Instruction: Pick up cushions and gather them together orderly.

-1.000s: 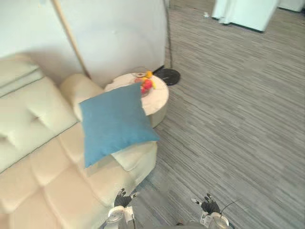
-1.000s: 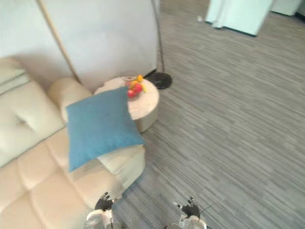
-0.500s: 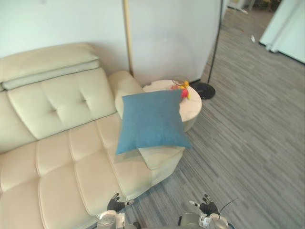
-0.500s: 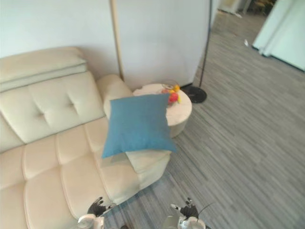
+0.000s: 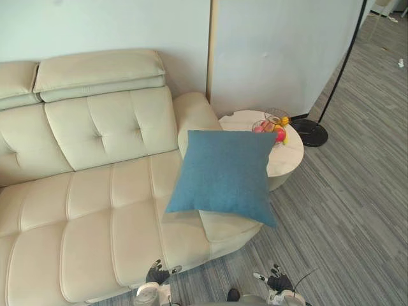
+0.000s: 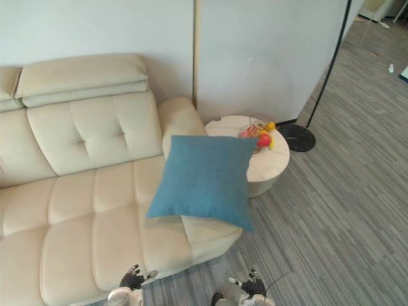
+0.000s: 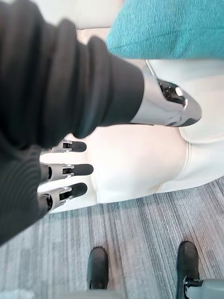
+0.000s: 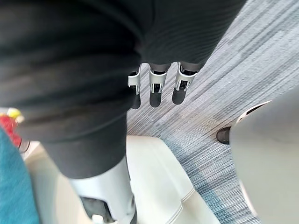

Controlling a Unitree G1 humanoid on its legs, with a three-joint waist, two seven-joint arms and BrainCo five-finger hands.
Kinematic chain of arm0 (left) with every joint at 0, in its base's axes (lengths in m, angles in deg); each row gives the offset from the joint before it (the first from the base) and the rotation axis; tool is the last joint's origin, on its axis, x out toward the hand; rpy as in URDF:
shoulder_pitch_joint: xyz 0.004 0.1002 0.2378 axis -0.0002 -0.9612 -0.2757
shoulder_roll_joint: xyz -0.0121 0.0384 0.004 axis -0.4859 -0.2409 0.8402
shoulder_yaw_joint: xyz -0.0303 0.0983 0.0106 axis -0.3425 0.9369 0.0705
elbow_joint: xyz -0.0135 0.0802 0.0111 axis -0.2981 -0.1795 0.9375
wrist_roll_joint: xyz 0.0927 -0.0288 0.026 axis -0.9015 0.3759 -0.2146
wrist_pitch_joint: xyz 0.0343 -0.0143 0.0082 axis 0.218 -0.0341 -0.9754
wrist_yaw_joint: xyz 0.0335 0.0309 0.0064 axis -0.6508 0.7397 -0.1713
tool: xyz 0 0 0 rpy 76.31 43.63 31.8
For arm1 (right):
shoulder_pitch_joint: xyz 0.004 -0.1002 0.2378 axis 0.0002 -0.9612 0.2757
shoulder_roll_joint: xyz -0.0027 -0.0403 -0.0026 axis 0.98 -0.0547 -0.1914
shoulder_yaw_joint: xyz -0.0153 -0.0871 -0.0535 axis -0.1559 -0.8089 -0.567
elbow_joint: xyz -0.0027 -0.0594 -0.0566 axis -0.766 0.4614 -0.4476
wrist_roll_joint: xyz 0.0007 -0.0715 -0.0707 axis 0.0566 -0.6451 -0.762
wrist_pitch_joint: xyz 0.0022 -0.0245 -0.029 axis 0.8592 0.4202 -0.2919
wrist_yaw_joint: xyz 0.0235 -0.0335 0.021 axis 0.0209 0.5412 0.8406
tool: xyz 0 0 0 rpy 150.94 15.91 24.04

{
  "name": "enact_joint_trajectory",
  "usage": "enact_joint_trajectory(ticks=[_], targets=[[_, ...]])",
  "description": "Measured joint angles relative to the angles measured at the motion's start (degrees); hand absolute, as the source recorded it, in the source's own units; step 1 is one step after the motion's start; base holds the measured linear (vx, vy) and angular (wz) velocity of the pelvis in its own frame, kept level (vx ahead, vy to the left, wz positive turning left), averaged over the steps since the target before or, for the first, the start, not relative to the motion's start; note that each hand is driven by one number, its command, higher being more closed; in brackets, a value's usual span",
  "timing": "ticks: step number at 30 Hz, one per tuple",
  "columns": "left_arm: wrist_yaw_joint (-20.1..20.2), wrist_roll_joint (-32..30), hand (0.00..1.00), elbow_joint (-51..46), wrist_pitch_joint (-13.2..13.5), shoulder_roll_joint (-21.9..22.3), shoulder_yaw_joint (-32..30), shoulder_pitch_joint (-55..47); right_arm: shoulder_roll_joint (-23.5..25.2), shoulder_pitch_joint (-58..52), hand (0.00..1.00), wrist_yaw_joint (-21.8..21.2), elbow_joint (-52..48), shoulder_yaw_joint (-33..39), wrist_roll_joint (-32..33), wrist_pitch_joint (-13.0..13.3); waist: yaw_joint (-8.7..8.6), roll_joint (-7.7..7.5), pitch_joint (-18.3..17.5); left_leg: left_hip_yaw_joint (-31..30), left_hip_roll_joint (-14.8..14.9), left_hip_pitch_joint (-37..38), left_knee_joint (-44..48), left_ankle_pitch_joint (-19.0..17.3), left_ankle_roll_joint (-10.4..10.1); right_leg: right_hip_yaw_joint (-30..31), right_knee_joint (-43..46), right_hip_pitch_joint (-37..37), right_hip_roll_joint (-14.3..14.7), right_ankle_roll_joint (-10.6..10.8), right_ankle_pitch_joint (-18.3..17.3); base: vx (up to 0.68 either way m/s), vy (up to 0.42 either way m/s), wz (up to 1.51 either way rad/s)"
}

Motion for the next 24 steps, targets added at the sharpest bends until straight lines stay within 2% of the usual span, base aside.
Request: enact_joint_trajectory(ticks=[1, 3, 5, 8, 10, 13, 19, 22, 24], targets=[[-0.1, 0.1, 0.00, -0.2, 0.0, -0.2, 0.1, 0.1, 0.0, 0.0, 0.00, 0.0, -0.3, 0.2, 0.2, 0.2, -0.07, -0.11, -0.3, 0.0, -0.1, -0.1, 0.0, 0.0, 0.0, 0.0, -0.6, 0.0, -0.1, 0.0, 0.3, 0.06, 0.074, 0.05], [-1.8, 3.6, 0.00, -6.7, 0.3, -4.0, -2.4, -0.6, -0.7, -2.4, 0.00, 0.6, -14.3, 3.2, 1.4, 0.8, -0.42, -0.46, -0.5, 0.0, -1.0, -0.3, 0.1, 0.0, 0.0, 0.1, -2.4, 0.7, -0.7, 0.6, 1.4, -0.01, 0.056, -0.02], [-2.5, 5.2, 0.00, -9.6, 1.5, -6.0, -3.9, -0.8, -1.6, -2.2, 0.00, 1.1, -17.2, 5.0, 1.4, 2.1, -0.46, -0.49, -0.5, -0.1, -0.9, -0.3, 0.1, 0.0, 0.0, 0.2, -2.5, 0.6, -0.6, 0.5, 1.6, -0.08, 0.000, -0.02], [-2.5, 5.8, 0.00, -14.8, 1.2, -7.3, -10.4, -0.3, -2.7, -1.8, 0.00, 1.7, -23.7, 8.3, 1.3, 2.0, -0.61, -0.14, -1.1, 0.1, -0.7, -1.6, 0.0, 0.0, 0.1, 0.4, -2.7, -0.7, -0.2, 0.3, 2.3, -0.10, -0.016, -0.04], [-2.8, 7.9, 0.00, -19.2, 1.4, -11.5, -14.2, -0.2, -5.6, 0.3, 0.00, 2.3, -29.3, 10.3, 1.3, 2.2, -0.63, 0.13, -1.1, 1.0, -0.3, -2.5, 0.0, 0.1, 0.3, 1.6, -3.8, -1.8, 0.4, -0.1, 3.9, -0.09, -0.014, -0.26], [-4.3, 9.1, 0.00, -21.3, 1.8, -15.4, -16.2, 1.2, -8.9, 2.9, 0.00, 3.0, -32.1, 11.6, 1.3, 2.5, -0.63, 0.59, -1.1, 1.6, -0.2, -2.8, 0.0, 0.5, 0.5, 1.8, -4.8, -1.9, 0.8, -0.4, 5.1, -0.10, -0.027, -0.15], [-6.3, 12.6, 0.00, -23.1, 2.7, -18.2, -15.3, 9.8, -13.1, 11.9, 0.00, 4.6, -33.9, 10.4, 3.3, 2.6, -0.55, 1.61, 0.5, 1.6, -0.7, -7.3, -1.2, 3.5, 0.8, 2.3, -6.6, -6.1, 0.5, -1.0, 8.5, -0.12, -0.026, 0.00], [-7.6, 14.7, 0.00, -23.2, 2.9, -20.5, -10.9, 18.7, -15.6, 20.4, 0.00, 5.3, -33.9, 6.2, 6.0, 2.6, -0.22, 1.28, 4.4, 1.4, -0.7, -11.3, -1.0, 5.1, 0.7, 2.4, -6.7, -9.7, 0.4, -1.6, 10.4, -0.16, -0.030, 0.05], [-8.4, 15.6, 0.00, -23.2, 3.0, -20.6, -8.7, 23.9, -16.5, 25.2, 0.00, 5.7, -33.9, 4.1, 6.5, 2.6, 0.07, 1.15, 5.5, 1.2, -0.7, -14.2, -0.9, 6.1, 0.8, 2.3, -6.3, -12.6, 0.2, -1.9, 11.1, -0.14, -0.041, 0.10]])
